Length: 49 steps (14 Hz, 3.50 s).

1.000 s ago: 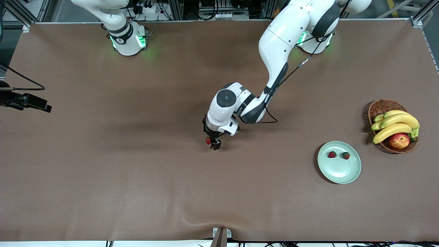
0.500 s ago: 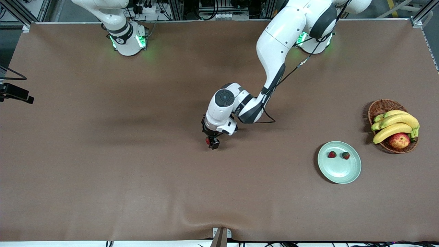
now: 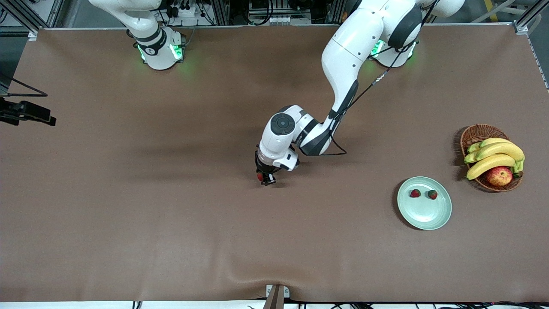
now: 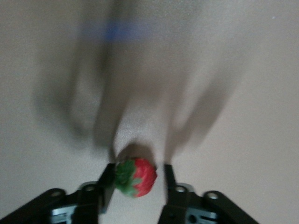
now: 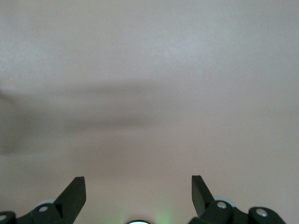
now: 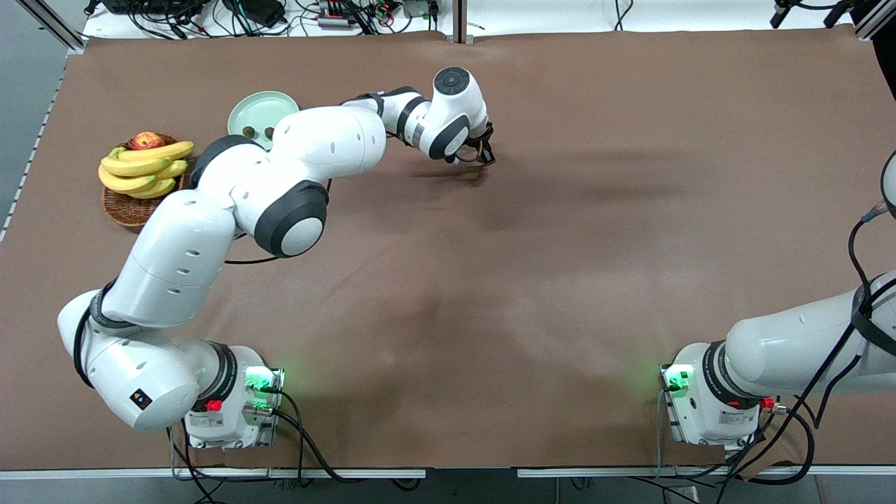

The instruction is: Collect all strawberries into plate

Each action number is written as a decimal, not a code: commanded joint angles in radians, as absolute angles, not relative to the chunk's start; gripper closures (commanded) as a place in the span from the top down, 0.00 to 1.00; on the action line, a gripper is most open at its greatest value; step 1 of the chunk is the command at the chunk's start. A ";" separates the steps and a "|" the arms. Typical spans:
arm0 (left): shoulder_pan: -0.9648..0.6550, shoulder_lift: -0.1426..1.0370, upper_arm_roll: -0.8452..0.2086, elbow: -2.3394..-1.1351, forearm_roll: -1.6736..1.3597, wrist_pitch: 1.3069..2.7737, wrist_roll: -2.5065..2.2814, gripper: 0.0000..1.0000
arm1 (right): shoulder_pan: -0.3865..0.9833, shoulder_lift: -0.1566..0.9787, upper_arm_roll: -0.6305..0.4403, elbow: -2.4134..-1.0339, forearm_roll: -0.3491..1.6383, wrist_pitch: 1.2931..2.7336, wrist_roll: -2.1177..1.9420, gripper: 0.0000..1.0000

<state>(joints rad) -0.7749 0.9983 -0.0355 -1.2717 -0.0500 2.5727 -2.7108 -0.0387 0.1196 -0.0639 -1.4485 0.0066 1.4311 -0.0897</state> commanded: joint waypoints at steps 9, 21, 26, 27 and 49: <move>-0.775 0.896 0.070 -1.261 0.171 2.452 -2.735 0.00 | 0.005 0.117 -0.064 -1.471 -0.015 1.416 -0.084 1.00; -0.399 0.734 0.155 -1.458 0.215 2.250 -2.188 0.00 | -0.002 0.121 -0.064 -1.483 -0.015 1.414 -0.086 1.00; -0.131 0.623 0.017 -1.597 0.201 2.250 -1.909 0.00 | -0.002 0.121 -0.064 -1.483 -0.014 1.414 -0.086 1.00; -0.086 0.609 -0.018 -1.629 0.201 2.250 -1.866 0.00 | -0.002 0.121 -0.064 -1.483 -0.014 1.414 -0.086 1.00; -0.003 0.422 -0.152 -1.609 0.178 2.044 -1.059 1.00 | -0.003 0.110 -0.081 -1.463 0.020 1.407 -0.071 1.00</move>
